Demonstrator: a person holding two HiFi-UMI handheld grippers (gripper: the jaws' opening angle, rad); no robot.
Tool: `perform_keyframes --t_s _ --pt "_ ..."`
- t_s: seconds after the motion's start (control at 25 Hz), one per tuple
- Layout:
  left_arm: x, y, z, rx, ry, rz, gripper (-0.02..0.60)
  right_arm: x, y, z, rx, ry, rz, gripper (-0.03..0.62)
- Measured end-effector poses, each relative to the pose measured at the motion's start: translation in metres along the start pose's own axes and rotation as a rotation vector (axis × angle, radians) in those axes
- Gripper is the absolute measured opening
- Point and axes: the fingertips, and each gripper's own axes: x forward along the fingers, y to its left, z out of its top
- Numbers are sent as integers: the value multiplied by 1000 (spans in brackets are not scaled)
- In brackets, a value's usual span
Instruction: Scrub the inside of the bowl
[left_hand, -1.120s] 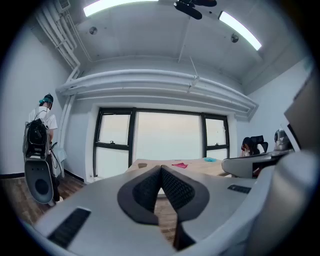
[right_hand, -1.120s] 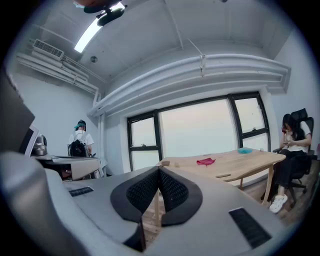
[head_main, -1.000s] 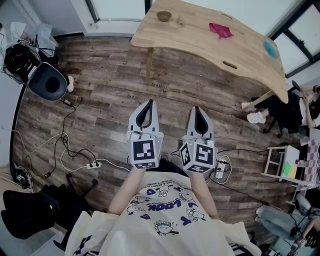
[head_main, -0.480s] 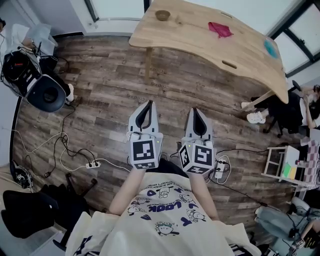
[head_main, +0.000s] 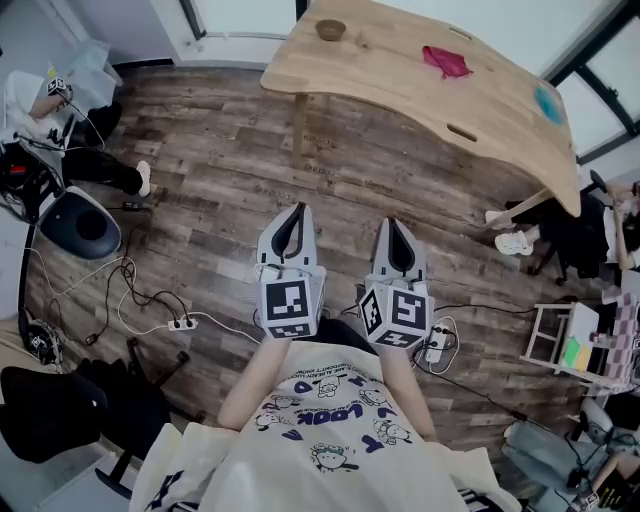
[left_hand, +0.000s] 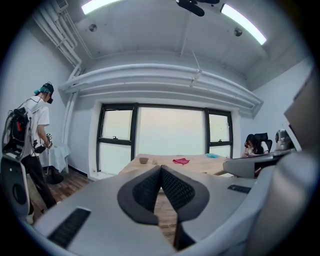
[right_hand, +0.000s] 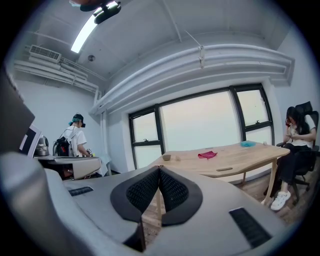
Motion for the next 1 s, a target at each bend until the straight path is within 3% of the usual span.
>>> perform_keyframes --t_s 0.36,0.56,1.0 --pt "23 20 -8 -12 31 23 29 29 2 -8 3 27 8 -8" --pt "64 31 -12 -29 54 6 29 66 -7 -11 4 42 -17 -8" --pt "167 93 20 -5 38 -20 29 185 2 10 0 37 -58 -8"
